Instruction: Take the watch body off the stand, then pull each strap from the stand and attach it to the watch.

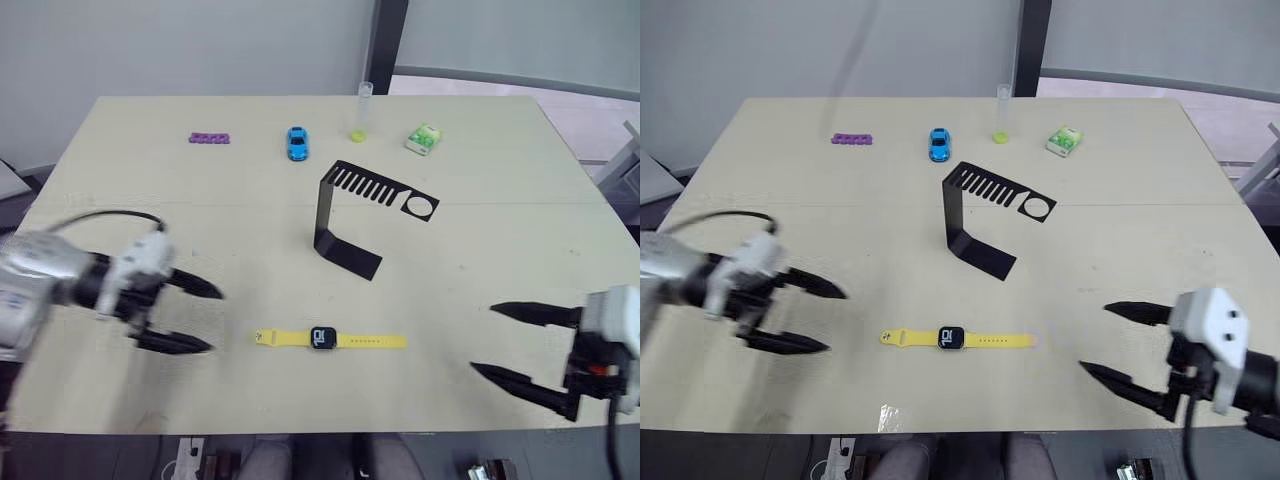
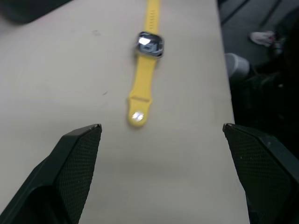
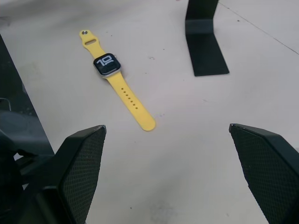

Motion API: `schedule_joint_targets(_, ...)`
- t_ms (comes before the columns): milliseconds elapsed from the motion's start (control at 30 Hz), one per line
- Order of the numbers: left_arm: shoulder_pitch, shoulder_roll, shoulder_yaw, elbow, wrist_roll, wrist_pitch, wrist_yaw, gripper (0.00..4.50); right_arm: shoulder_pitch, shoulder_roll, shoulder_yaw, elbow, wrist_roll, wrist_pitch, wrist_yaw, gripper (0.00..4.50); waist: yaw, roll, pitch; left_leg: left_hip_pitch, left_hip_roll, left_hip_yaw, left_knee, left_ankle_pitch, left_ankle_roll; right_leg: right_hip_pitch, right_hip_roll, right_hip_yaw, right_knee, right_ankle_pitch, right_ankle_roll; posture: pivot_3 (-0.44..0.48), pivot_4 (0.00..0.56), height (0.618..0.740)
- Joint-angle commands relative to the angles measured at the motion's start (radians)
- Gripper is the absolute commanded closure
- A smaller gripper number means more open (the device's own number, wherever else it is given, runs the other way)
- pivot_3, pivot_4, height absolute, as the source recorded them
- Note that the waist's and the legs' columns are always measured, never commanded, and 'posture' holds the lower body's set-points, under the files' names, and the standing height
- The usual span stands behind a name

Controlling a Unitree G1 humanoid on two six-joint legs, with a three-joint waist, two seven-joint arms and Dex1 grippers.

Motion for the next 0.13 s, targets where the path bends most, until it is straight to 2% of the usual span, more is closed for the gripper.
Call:
schedule_joint_targets(33, 0.062, 0.038, 0.063, 0.053, 0.004, -0.06, -0.082, 0.02, 0.021, -0.004, -0.087, 0.031, 0.024, -0.001, 0.057, 0.0, 0.002, 0.001, 0.0, 0.001, 0.0, 0.0, 0.0, 0.0, 0.0, 0.001, 0.0, 0.0, -0.001, 0.0, 0.0, 0.0, 0.15, 0.74)
schedule_joint_targets(133, 0.11, 0.033, 0.072, 0.078, 0.023, -0.139, -0.066, 0.02, 0.033, -0.015, -0.119, 0.061, 0.017, -0.005, 0.094, 0.0, 0.002, 0.001, 0.0, 0.001, 0.0, 0.0, 0.0, -0.001, 0.001, 0.002, 0.0, 0.0, -0.001, 0.0, 0.0, 0.0, 0.15, 0.74)
